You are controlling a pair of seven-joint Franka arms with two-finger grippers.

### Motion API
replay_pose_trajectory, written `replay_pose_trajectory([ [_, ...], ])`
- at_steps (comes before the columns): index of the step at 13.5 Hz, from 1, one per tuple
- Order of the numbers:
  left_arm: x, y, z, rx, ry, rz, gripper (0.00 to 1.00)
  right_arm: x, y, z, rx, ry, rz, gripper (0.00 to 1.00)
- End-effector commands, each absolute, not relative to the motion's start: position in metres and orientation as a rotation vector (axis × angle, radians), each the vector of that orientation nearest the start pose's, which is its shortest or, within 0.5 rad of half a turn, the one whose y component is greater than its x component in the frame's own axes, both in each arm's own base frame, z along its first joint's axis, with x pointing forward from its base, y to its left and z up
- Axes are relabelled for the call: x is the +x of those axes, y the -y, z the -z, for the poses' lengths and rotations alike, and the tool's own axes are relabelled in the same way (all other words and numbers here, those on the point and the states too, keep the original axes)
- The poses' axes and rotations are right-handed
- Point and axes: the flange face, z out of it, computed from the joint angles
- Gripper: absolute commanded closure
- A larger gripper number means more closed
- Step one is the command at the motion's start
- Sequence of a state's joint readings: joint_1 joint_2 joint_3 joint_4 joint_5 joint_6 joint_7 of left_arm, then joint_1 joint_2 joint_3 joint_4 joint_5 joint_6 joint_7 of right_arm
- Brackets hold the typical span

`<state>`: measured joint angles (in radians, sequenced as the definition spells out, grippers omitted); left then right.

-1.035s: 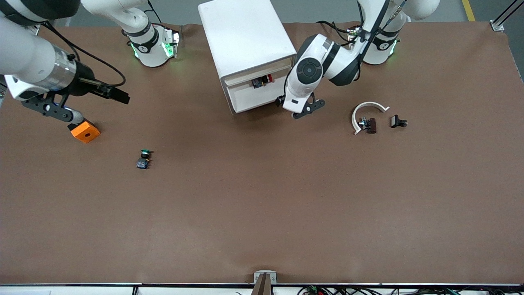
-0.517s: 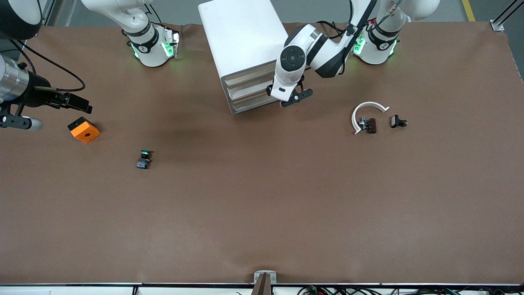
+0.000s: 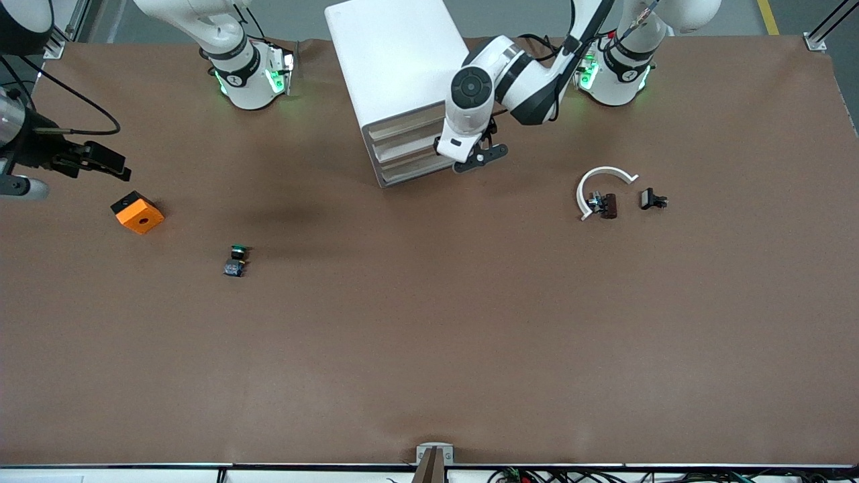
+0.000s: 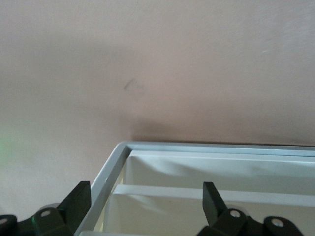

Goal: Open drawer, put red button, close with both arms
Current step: 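Push the drawer shut into the cabinet with the left gripper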

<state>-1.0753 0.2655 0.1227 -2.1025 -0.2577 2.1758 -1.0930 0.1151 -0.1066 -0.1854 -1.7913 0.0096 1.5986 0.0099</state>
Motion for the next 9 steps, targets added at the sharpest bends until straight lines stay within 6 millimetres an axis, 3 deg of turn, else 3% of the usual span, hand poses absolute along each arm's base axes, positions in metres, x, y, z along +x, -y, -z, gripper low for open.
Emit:
replay_pose_trajectory([
  [1, 0.322, 0.487, -0.286, -3.033, 0.397, -0.283, 0.00, 0.495, 0.043, -0.591, -3.127, -0.083, -0.073, 0.00],
  [6, 0.311, 0.501, -0.285, -3.044, 0.371, -0.298, 0.00, 0.482, 0.038, -0.618, -3.130, -0.076, -0.006, 0.00],
  [9, 0.310, 0.501, -0.276, -3.037, 0.429, -0.369, 0.00, 0.477, 0.037, -0.651, -3.132, -0.073, -0.035, 0.00],
])
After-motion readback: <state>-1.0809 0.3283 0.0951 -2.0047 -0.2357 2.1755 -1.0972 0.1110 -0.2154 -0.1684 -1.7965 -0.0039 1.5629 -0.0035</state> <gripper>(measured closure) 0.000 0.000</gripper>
